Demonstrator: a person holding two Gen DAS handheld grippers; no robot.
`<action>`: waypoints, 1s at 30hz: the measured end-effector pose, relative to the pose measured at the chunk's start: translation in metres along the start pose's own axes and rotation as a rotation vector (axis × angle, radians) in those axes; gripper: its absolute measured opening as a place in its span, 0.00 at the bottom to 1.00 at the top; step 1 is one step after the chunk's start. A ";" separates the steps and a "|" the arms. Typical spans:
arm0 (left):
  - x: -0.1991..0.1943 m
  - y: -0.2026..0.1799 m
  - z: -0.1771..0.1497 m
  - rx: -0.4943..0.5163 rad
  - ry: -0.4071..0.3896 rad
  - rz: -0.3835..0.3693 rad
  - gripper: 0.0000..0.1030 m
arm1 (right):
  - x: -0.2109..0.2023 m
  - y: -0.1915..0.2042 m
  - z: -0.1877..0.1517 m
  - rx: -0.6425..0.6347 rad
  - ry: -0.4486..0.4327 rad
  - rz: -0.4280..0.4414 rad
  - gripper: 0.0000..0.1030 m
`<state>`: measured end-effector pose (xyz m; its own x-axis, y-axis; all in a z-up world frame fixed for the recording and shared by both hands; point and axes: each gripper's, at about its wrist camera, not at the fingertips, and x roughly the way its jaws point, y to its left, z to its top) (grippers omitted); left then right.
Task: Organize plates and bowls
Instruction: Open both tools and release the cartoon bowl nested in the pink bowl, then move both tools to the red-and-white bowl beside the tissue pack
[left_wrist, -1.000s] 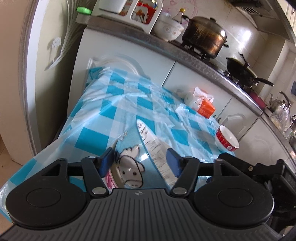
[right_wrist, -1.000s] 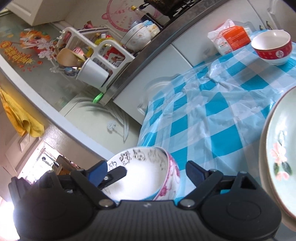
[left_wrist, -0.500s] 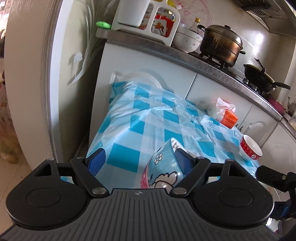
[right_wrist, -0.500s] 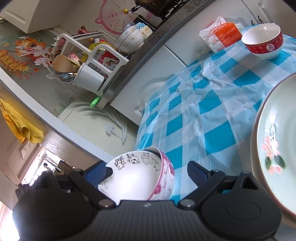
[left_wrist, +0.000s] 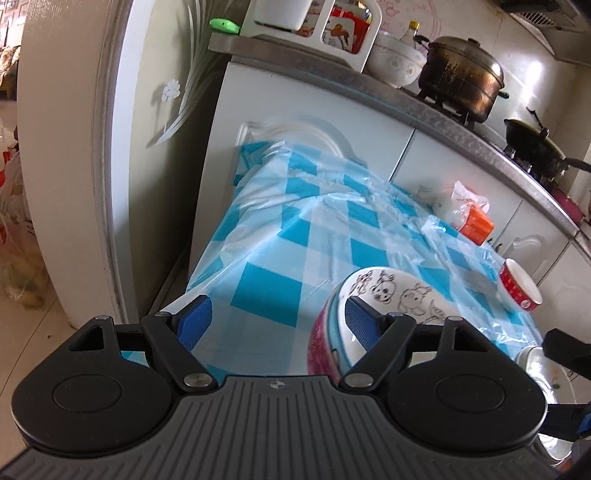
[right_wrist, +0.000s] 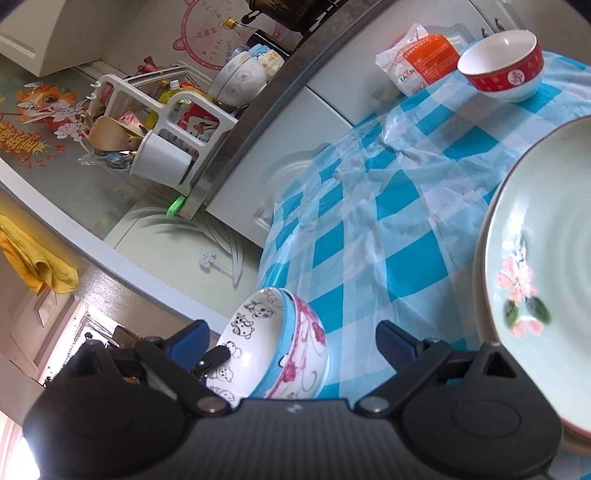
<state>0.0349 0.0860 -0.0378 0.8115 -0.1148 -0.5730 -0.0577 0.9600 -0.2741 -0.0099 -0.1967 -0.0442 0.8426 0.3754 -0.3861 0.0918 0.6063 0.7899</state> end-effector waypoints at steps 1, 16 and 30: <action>-0.003 -0.001 0.000 0.003 -0.008 -0.003 0.95 | -0.001 0.000 0.000 -0.001 -0.003 0.001 0.94; -0.023 -0.035 -0.004 0.070 -0.038 -0.075 0.99 | -0.024 -0.003 0.007 -0.082 -0.076 -0.041 0.96; -0.018 -0.066 -0.008 0.111 -0.014 -0.029 1.00 | -0.055 -0.027 0.023 -0.074 -0.160 -0.099 0.97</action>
<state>0.0194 0.0227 -0.0153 0.8200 -0.1399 -0.5550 0.0297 0.9788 -0.2029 -0.0468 -0.2502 -0.0331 0.9054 0.1994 -0.3747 0.1436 0.6868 0.7125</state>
